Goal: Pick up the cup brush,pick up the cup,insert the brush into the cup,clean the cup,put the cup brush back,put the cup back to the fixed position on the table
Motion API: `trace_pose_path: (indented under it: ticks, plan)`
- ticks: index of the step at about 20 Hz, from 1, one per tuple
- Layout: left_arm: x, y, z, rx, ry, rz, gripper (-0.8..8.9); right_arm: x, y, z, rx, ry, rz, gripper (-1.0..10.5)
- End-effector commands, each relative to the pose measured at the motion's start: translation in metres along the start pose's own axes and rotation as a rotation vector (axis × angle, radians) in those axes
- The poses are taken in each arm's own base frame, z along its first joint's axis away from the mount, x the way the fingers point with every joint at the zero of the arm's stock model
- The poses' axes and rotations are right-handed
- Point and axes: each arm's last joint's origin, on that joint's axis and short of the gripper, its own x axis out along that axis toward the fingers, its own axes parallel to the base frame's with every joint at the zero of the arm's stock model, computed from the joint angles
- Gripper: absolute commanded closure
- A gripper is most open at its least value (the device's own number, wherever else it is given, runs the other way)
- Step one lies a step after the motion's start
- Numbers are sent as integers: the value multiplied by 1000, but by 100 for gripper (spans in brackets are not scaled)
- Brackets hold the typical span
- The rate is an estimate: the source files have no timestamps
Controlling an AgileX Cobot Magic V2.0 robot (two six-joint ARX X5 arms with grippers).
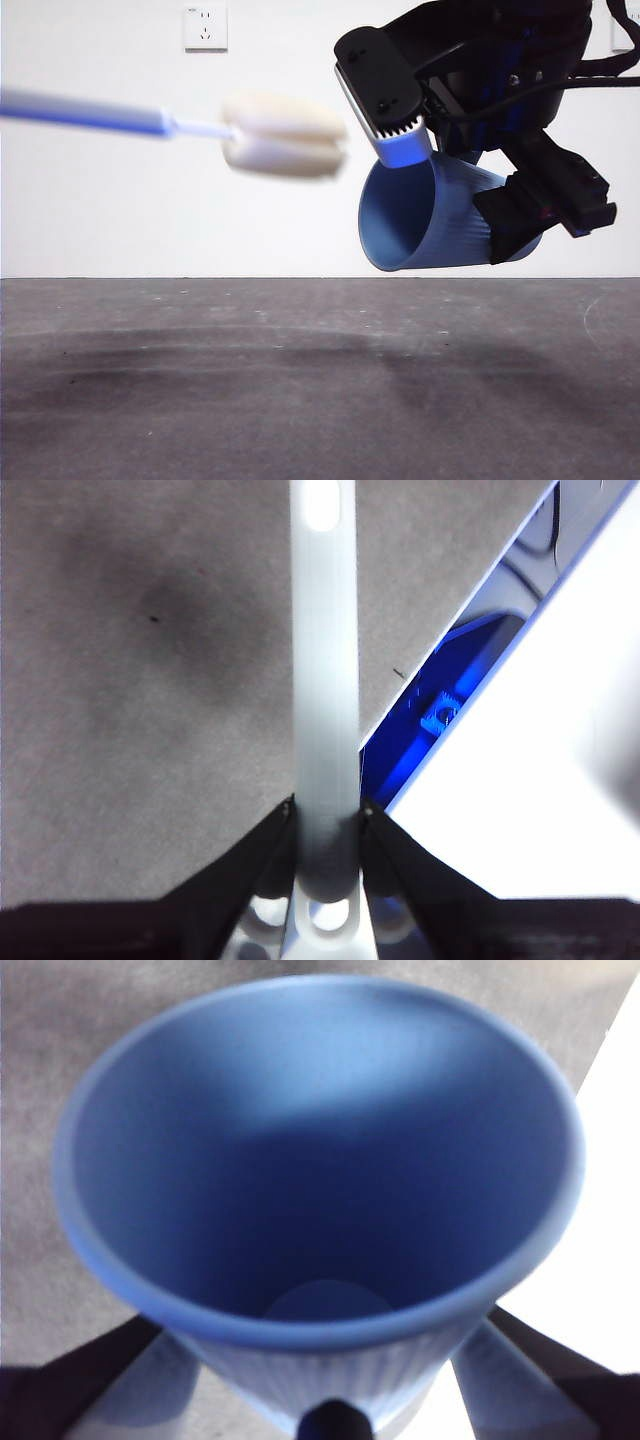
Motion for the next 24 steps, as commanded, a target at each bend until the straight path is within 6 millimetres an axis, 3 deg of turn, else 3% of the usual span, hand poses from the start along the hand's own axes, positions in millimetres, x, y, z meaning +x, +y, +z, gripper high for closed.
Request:
trace_pose_path:
  ticks: [1,4,7,10,15,19,24]
  plan:
    - [-12,0,-10,-115,-88,18,822,0,-2,0,124,0,-9,964]
    - [-22,1,-9,-265,-243,71,822,-6,-10,-4,385,-39,-53,964]
    - [-19,5,-2,-392,-327,132,822,-22,-20,-15,683,-138,-66,964]
    - [9,7,2,-521,-381,100,822,-43,-32,-32,978,-268,-56,964]
    - [70,11,8,-693,-422,52,822,-81,-43,-60,1279,-516,-54,964]
    - [104,24,26,-748,-364,76,822,-103,-43,-79,1393,-632,-48,964]
    - [135,30,38,-774,-297,50,822,-112,-42,-89,1423,-665,-63,964]
